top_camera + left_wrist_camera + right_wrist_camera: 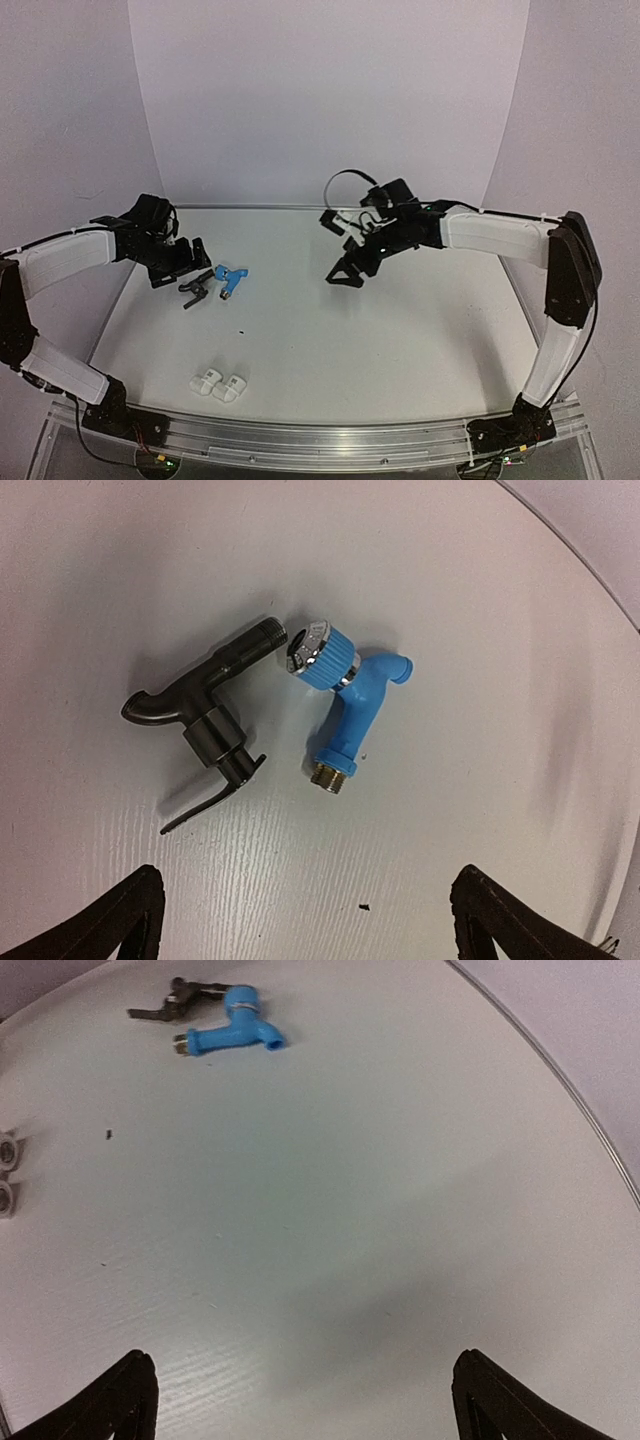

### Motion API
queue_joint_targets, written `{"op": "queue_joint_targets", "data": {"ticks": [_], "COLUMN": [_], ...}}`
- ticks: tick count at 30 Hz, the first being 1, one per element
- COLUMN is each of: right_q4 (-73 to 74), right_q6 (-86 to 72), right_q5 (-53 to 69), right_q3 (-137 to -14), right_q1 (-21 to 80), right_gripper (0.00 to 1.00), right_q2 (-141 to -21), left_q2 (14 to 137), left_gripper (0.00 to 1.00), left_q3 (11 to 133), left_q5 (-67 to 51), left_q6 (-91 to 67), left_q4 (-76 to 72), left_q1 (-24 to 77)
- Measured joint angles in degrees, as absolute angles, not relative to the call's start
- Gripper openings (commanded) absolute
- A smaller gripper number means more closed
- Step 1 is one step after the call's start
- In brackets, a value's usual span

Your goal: Install the water faucets

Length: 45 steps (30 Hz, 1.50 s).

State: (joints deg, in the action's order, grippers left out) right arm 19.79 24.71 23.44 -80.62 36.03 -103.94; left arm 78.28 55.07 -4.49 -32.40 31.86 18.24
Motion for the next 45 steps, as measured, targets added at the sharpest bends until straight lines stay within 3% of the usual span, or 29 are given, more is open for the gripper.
{"op": "queue_joint_targets", "data": {"ticks": [6, 11, 13, 16, 25, 38, 45], "right_q4": [21.7, 24.2, 25.0, 25.2, 27.5, 30.0, 31.1], "right_q6": [29.5, 35.9, 38.6, 42.5, 51.2, 55.4, 56.9], "right_q5": [23.5, 23.9, 23.8, 23.2, 20.1, 19.2, 17.8], "right_q3": [-90.2, -95.2, -98.0, -102.4, -106.7, -112.5, -114.8], "right_q1": [54.6, 65.8, 68.6, 71.5, 74.0, 74.0, 74.0], "right_gripper": [0.96, 0.83, 0.72, 0.64, 0.57, 0.57, 0.49], "right_q2": [-113.9, -120.4, -122.7, -125.9, -130.8, -136.9, -138.2], "left_q2": [74.8, 71.4, 70.2, 68.8, 68.0, 67.3, 64.2], "left_gripper": [1.00, 1.00, 1.00, 1.00, 1.00, 1.00, 1.00], "left_q3": [55.1, 55.0, 55.0, 55.0, 55.0, 54.7, 53.6], "left_q5": [-6.4, -7.5, -7.8, -8.0, -8.9, -10.9, -11.8], "left_q6": [-35.9, -38.1, -38.8, -39.5, -40.8, -41.8, -42.3], "left_q4": [31.1, 31.0, 31.0, 31.0, 31.1, 30.9, 31.0], "left_q1": [18.2, 18.2, 18.2, 18.2, 18.2, 18.2, 18.2]}}
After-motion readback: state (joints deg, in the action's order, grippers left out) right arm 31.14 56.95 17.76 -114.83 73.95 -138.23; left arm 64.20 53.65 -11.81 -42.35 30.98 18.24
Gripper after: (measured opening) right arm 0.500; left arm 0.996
